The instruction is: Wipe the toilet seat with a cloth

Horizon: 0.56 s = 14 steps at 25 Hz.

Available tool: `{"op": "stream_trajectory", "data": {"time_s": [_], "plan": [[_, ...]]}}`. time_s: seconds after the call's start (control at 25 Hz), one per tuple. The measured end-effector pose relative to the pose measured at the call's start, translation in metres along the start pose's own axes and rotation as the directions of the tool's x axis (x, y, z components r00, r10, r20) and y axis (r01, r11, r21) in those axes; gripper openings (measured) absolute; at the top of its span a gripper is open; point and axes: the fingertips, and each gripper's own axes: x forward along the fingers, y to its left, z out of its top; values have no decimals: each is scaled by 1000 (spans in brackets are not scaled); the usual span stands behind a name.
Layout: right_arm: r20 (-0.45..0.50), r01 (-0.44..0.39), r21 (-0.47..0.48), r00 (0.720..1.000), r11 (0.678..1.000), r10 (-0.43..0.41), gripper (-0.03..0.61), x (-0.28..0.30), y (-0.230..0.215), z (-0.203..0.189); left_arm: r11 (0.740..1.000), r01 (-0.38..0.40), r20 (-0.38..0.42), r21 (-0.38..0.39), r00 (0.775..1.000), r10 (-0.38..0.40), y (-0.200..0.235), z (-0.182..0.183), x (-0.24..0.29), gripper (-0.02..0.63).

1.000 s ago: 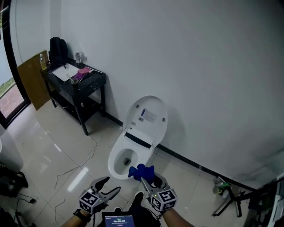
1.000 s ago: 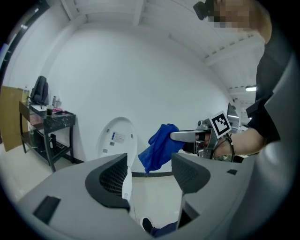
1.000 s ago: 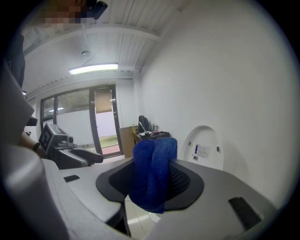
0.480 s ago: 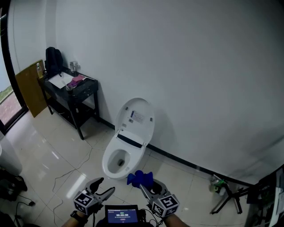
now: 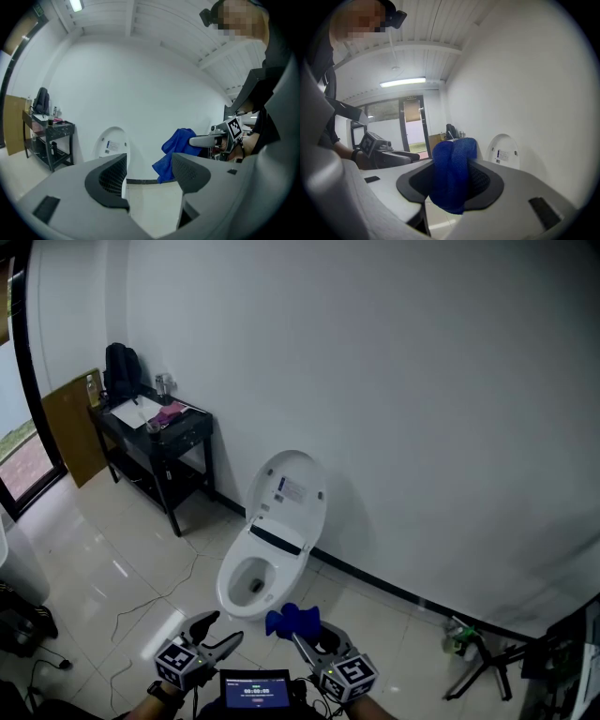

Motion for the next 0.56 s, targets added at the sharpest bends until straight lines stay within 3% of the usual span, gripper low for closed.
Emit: {"op": "stream_trajectory", "data": {"time_s": [0.56], "plan": [[1, -23, -30, 1000, 999, 23, 179, -1, 1, -3, 1000, -11, -8, 18, 1000, 11, 1, -11, -2, 307]]}}
